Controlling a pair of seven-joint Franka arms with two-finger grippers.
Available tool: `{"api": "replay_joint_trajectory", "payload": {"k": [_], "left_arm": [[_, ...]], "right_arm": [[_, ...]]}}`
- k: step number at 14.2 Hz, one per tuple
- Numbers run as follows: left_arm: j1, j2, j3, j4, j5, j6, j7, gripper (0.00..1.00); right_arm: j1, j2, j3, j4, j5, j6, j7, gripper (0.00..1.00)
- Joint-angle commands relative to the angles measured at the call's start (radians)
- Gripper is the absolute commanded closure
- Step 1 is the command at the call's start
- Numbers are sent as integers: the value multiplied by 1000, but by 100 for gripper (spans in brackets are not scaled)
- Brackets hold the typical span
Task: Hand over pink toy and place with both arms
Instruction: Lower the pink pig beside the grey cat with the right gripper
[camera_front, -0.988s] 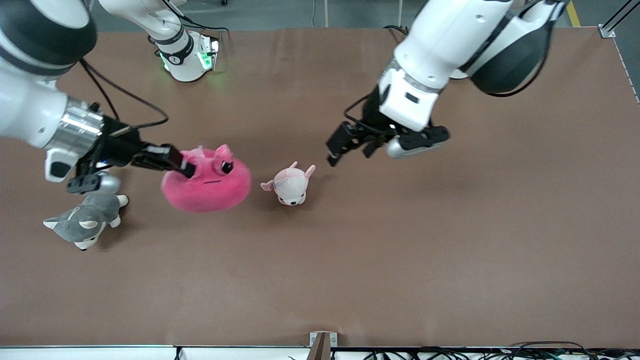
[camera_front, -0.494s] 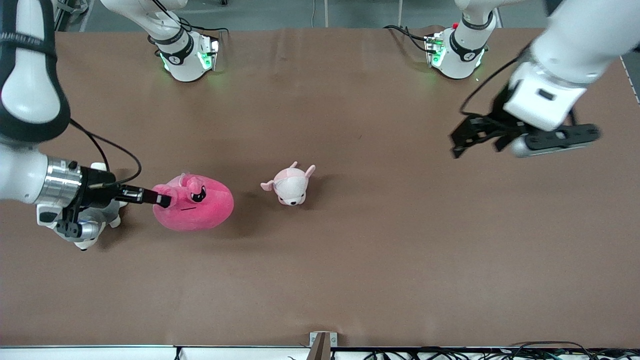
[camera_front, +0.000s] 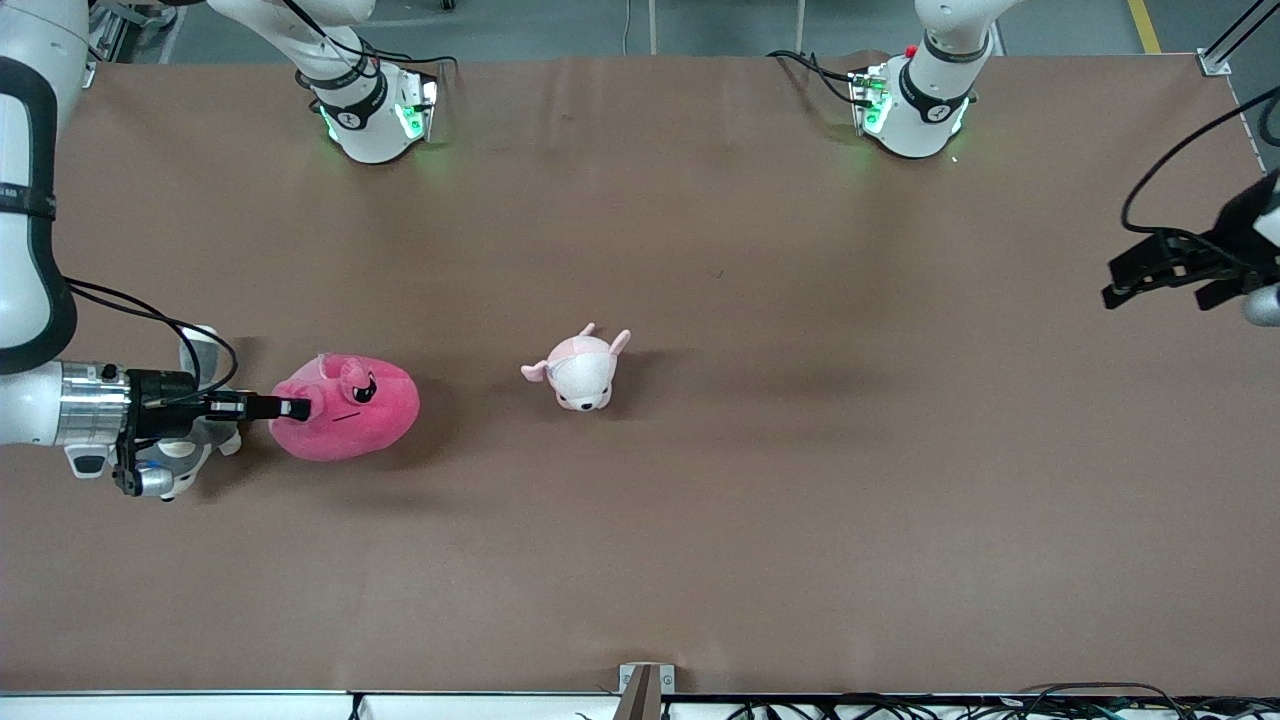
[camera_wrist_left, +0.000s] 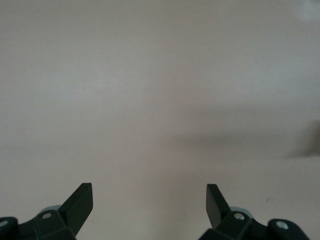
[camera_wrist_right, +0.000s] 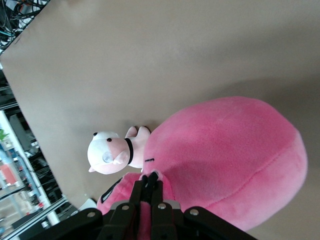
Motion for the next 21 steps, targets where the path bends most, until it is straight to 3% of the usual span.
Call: {"api": "replay_joint_trajectory", "payload": {"k": [1, 6, 8, 21], "left_arm": [[29, -77, -6, -92, 1, 11, 43, 0], [50, -147, -6, -152, -25, 34, 61, 0], [52, -185, -5, -198, -56, 79, 61, 0], [53, -163, 1, -152, -55, 84, 61, 0]], "right_arm": [[-26, 49, 20, 11, 36, -18, -37, 100], [-37, 114, 20, 10, 116, -6, -80, 100], [-48, 131, 18, 5, 189, -9, -80, 100], [-74, 188, 18, -18, 229, -3, -91, 99]]}}
